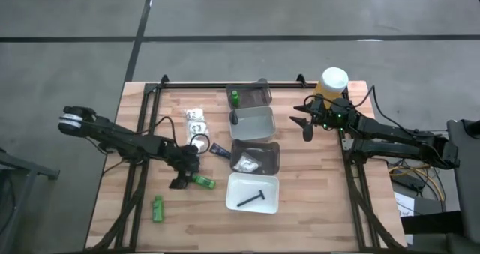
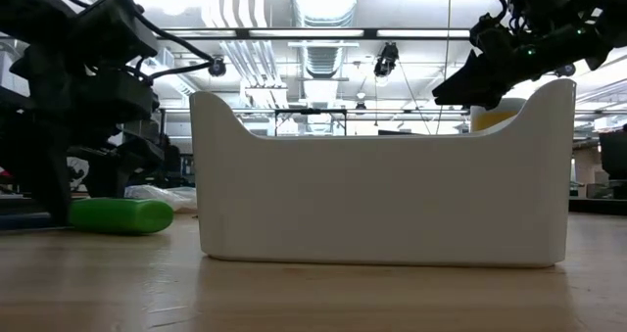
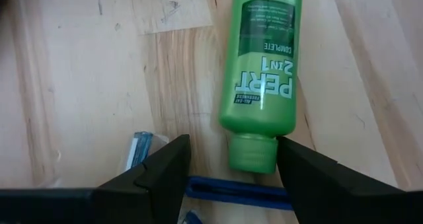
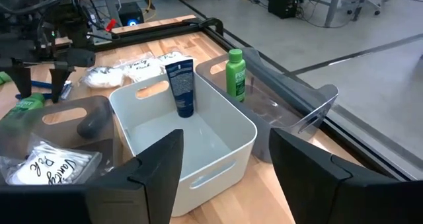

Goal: Pick & Place Travel size toiletries
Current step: Put the right green shampoo into the top black bin

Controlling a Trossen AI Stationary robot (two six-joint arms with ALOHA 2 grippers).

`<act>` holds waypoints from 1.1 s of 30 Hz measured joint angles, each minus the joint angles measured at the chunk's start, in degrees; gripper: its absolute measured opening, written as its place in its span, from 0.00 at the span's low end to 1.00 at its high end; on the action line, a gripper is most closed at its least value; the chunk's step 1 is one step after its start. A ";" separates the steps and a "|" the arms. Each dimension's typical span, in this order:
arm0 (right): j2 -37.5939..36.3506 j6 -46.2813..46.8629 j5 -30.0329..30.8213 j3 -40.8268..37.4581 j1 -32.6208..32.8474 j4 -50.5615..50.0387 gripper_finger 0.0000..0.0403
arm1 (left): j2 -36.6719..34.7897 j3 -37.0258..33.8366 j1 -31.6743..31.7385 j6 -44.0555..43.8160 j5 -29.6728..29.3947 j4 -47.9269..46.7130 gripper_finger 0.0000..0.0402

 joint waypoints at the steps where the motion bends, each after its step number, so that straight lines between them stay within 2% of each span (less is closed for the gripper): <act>1: 0.00 -0.14 0.02 0.00 0.00 0.00 0.53 | 0.34 0.06 -0.20 -0.04 -0.31 0.00 0.57; 8: 0.00 -0.44 0.15 0.00 0.00 0.00 0.52 | 0.83 0.29 -0.48 -0.63 -1.05 0.00 0.50; 20: 0.00 -1.44 0.13 0.00 0.00 -0.04 0.49 | 0.27 0.03 -0.48 -0.68 -1.23 1.52 0.26; 33: 0.00 -1.28 0.10 0.00 0.00 -0.07 0.43 | 0.29 -0.01 -0.55 -3.33 -0.02 5.42 0.17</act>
